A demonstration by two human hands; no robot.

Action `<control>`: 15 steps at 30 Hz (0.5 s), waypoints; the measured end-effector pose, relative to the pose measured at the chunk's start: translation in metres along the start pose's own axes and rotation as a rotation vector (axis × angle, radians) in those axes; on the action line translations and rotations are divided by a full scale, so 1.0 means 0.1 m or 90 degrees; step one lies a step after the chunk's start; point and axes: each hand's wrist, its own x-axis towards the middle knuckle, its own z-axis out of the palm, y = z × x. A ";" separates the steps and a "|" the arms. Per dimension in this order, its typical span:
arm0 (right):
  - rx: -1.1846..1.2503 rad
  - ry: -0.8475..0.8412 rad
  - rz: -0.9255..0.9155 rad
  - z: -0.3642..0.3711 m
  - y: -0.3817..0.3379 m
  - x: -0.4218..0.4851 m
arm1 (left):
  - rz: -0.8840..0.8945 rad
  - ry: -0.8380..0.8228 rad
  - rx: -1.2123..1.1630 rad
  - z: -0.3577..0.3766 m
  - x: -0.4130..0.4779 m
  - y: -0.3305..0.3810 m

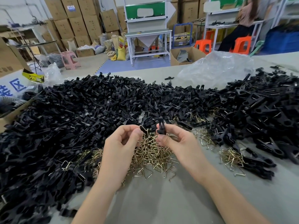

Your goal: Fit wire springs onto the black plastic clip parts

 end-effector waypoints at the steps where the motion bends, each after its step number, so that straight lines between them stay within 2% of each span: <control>1: -0.017 0.010 -0.009 0.01 0.01 0.01 | -0.013 -0.002 -0.017 0.02 -0.01 0.00; 4: -0.048 0.038 -0.034 0.03 0.04 0.01 | 0.008 -0.003 0.017 0.04 -0.02 0.00; 8: -0.053 0.054 -0.052 0.03 0.04 0.00 | 0.204 -0.039 0.321 -0.02 -0.04 -0.04; 13: -0.066 0.061 -0.049 0.04 0.05 0.01 | 0.389 -0.061 0.558 -0.05 -0.02 -0.10; 15: -0.067 0.061 -0.044 0.04 0.06 0.01 | 0.392 -0.070 0.589 -0.06 0.00 -0.12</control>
